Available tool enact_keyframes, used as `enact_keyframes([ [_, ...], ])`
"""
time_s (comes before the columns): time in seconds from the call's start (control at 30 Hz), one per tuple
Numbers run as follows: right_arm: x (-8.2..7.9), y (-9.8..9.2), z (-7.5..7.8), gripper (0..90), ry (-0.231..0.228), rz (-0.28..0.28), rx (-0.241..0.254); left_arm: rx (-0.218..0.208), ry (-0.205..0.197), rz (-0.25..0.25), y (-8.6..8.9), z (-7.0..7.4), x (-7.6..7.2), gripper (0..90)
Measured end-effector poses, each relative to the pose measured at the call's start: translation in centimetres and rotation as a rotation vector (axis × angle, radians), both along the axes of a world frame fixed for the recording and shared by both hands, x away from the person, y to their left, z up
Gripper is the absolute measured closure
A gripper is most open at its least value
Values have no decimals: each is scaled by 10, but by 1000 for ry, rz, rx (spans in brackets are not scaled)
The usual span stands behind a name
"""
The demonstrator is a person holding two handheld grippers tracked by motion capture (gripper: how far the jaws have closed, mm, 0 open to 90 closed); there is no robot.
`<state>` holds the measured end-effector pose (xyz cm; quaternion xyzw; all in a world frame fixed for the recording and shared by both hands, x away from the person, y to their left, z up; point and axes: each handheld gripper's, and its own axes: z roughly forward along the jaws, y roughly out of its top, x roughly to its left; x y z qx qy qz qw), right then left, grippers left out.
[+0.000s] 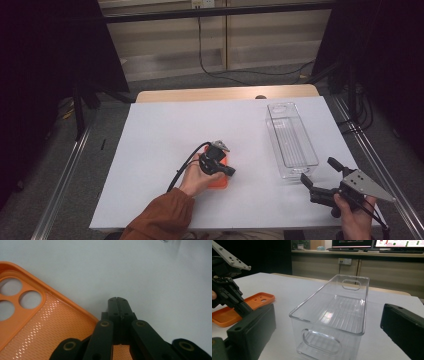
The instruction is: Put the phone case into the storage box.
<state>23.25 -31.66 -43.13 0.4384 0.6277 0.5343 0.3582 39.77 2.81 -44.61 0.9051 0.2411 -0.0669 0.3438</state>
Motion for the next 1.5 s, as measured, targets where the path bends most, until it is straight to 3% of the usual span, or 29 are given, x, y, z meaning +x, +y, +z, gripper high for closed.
enact_keyframes([
  [0.5,0,0,0,0,1,3,3,7,-13,0,10,1,-6,900],
  [0.63,0,1,0,0,1,2,3,24,-47,-12,12,2,-9,900],
  [1.5,0,1,0,0,1,1,3,10,-16,-5,27,1,-11,900],
])
